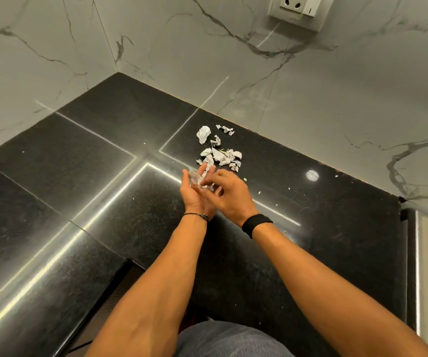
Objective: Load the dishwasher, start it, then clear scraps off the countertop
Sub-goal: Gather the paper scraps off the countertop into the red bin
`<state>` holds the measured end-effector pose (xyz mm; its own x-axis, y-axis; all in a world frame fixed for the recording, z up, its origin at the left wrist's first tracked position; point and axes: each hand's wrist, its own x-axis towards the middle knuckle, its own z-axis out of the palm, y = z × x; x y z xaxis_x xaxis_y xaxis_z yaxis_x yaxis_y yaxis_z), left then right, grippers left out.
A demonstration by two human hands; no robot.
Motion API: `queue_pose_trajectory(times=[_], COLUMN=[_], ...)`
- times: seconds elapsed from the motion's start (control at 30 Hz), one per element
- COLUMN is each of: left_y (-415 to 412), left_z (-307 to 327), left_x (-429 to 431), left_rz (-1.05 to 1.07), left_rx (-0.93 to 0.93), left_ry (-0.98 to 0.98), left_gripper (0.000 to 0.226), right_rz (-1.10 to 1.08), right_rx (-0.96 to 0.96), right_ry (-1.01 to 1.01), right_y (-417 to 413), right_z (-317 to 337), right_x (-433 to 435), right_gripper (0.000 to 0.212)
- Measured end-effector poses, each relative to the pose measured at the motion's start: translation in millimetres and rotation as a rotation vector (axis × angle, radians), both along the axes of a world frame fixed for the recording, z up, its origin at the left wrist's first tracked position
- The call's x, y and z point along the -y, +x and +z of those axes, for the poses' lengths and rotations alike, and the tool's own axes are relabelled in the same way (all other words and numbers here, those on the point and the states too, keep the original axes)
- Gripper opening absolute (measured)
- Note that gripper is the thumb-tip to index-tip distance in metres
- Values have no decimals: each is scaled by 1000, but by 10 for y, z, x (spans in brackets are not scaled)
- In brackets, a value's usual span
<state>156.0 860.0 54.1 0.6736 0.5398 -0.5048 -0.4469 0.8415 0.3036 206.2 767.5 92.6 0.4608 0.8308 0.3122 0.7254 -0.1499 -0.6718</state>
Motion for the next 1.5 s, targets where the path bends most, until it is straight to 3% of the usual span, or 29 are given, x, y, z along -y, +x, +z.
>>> queue_pose_trajectory(times=[0.1,0.2,0.3,0.47,0.63,0.7,0.83,0.9,1.07,1.2,1.4,1.5], left_y=[-4,-20,-49,-69,-65,-58,-68,-79,-117,-176,-244,-253], left_z=[-21,-42,-32,-18,-55,-64,-92,-97,-88,-92,-113,-106], left_x=[2,-21,-36,-37,-90,-119,-135,-119,-62,-28,50,77], left_rz=[17,47,40,25,18,16,19,13,8,16,-18,-12], left_rx=[25,37,22,8,-10,-20,-37,-49,-57,-53,-18,46], left_ry=[-12,-33,-18,-3,9,23,28,32,31,50,25,4], left_gripper=[57,57,63,72,76,77,78,78,77,76,67,66], right_rz=[-3,-171,-293,-280,22,90,131,118,21,-258,-76,-3], right_rx=[-47,-236,-291,-181,57,110,249,270,208,-197,-316,-245], right_ry=[-33,74,22,-266,-619,-667,-583,-531,-510,-260,-25,-40], right_y=[0,95,298,613,751,708,553,470,364,321,85,-35], right_z=[-42,-27,-57,-193,-399,-479,-516,-523,-474,-285,74,105], right_x=[30,51,70,99,-8,-18,60,144,308,300,42,-14], right_gripper=[11,9,13,34,83,81,32,19,28,26,27,30])
